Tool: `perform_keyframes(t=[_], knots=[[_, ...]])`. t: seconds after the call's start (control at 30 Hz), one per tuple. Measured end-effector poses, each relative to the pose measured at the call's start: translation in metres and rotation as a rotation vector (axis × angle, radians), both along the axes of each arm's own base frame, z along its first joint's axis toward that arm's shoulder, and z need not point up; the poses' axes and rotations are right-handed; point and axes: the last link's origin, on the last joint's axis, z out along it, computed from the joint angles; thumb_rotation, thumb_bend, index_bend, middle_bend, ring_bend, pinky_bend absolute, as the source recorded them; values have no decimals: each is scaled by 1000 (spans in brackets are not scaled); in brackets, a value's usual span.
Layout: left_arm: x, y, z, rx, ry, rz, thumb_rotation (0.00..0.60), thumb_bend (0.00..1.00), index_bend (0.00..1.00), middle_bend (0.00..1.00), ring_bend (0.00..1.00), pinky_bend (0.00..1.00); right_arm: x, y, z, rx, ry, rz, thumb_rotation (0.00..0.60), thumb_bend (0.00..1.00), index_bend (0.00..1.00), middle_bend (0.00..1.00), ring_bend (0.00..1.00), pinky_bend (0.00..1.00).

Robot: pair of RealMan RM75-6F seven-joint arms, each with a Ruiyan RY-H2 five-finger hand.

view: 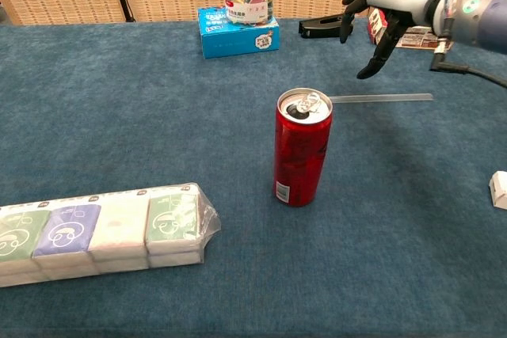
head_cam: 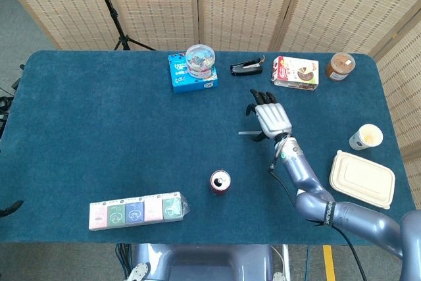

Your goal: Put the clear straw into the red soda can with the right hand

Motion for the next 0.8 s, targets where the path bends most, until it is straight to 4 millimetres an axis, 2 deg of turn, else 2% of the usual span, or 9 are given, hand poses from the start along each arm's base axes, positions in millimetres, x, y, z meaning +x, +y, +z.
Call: perform_keyframes(t=[0.3, 0.8], knots=[[-3, 3, 2, 2, -10, 17, 600, 0, 0, 0, 0, 0, -5, -10, -29, 25, 41, -40, 600, 0, 397, 0, 0, 0], [-5, 8, 1, -3, -17, 43, 600, 0, 0, 0, 0, 0, -21, -18, -44, 43, 69, -64, 600, 1, 449, 0, 0, 0]])
